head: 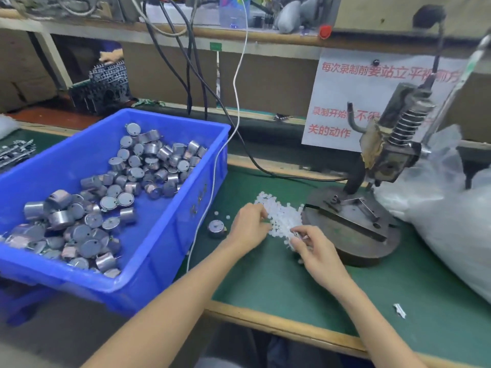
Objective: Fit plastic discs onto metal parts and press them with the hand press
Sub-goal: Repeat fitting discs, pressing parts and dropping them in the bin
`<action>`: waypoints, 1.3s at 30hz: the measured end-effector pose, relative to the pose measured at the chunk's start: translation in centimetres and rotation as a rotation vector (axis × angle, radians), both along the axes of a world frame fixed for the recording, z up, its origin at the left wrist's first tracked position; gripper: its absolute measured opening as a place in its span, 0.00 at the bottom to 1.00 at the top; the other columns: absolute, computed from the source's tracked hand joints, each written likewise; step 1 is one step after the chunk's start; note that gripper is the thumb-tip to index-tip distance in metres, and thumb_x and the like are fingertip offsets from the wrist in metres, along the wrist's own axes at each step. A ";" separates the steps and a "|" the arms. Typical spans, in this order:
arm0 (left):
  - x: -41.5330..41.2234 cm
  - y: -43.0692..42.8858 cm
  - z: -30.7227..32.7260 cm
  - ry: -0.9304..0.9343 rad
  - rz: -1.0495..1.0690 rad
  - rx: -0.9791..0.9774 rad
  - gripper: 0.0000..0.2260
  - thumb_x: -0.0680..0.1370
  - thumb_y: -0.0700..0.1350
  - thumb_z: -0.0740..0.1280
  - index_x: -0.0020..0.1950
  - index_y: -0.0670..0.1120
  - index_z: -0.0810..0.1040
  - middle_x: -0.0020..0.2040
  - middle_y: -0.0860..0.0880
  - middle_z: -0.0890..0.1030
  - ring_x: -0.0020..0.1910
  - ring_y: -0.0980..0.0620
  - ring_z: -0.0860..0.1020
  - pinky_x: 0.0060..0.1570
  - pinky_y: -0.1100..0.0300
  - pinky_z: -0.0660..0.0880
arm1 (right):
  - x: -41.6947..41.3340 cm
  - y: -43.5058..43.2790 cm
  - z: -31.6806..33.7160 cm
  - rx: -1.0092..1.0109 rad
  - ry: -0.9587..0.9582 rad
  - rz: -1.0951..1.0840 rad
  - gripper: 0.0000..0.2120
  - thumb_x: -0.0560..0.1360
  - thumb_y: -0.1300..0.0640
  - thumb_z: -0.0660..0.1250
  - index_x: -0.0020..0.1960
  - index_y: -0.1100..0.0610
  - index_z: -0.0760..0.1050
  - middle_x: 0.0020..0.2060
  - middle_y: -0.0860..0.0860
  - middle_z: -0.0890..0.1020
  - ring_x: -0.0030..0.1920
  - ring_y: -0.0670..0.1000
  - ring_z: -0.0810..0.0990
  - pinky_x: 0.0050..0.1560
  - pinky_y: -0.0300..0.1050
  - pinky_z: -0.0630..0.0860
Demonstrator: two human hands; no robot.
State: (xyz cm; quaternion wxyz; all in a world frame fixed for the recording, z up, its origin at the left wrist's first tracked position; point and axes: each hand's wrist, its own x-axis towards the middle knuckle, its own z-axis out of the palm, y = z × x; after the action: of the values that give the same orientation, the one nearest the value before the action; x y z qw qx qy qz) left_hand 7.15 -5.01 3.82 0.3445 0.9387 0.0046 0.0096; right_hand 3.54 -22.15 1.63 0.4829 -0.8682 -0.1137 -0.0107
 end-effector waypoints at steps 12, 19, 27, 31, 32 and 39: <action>-3.5 -0.3 -2.0 -0.191 -0.102 -0.167 0.03 0.74 0.39 0.69 0.42 0.46 0.79 0.36 0.57 0.78 0.34 0.62 0.74 0.38 0.73 0.67 | -1.4 -0.5 -2.0 0.301 0.018 -0.068 0.14 0.77 0.60 0.66 0.56 0.43 0.73 0.44 0.44 0.82 0.43 0.48 0.83 0.40 0.37 0.76; -5.8 -1.5 -3.3 -0.246 -0.244 -0.109 0.02 0.74 0.39 0.70 0.42 0.44 0.81 0.39 0.51 0.78 0.42 0.51 0.72 0.47 0.68 0.65 | -2.1 -0.9 -2.4 0.276 -0.003 -0.126 0.06 0.73 0.50 0.67 0.50 0.44 0.75 0.39 0.53 0.81 0.38 0.57 0.78 0.42 0.51 0.76; -5.2 -1.6 -3.7 -0.204 -0.119 -0.086 0.01 0.74 0.42 0.70 0.43 0.48 0.81 0.44 0.55 0.74 0.48 0.54 0.67 0.48 0.62 0.59 | -1.9 -0.3 -1.7 0.187 -0.020 -0.022 0.09 0.73 0.51 0.65 0.53 0.45 0.74 0.36 0.48 0.79 0.35 0.48 0.75 0.38 0.41 0.73; -5.3 -1.5 -3.6 -0.188 -0.099 -0.117 0.04 0.76 0.40 0.67 0.45 0.48 0.81 0.45 0.55 0.75 0.49 0.53 0.69 0.51 0.60 0.62 | -1.9 -0.1 -1.6 0.161 -0.008 -0.009 0.08 0.75 0.58 0.67 0.54 0.53 0.75 0.34 0.32 0.78 0.33 0.37 0.74 0.38 0.26 0.67; -5.3 -1.3 -3.6 -0.190 -0.093 -0.139 0.05 0.76 0.39 0.67 0.45 0.47 0.81 0.45 0.55 0.75 0.49 0.52 0.69 0.52 0.60 0.63 | -1.9 -0.1 -1.5 0.162 -0.006 -0.012 0.08 0.75 0.55 0.66 0.54 0.52 0.75 0.34 0.33 0.77 0.33 0.37 0.74 0.38 0.26 0.67; -5.7 -0.9 -3.7 -0.148 -0.145 -0.112 0.08 0.69 0.42 0.74 0.46 0.49 0.81 0.47 0.55 0.75 0.50 0.54 0.68 0.52 0.65 0.60 | -1.9 0.1 -1.6 0.071 -0.080 -0.021 0.08 0.75 0.61 0.68 0.54 0.61 0.77 0.37 0.30 0.77 0.34 0.32 0.74 0.37 0.22 0.65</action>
State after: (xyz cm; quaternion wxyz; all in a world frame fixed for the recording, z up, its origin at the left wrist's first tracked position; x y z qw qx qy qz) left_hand 1.49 -5.87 0.07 0.3955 0.9126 -0.0882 0.0539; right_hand 1.62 -22.06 0.01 0.5085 -0.8504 -0.1233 -0.0546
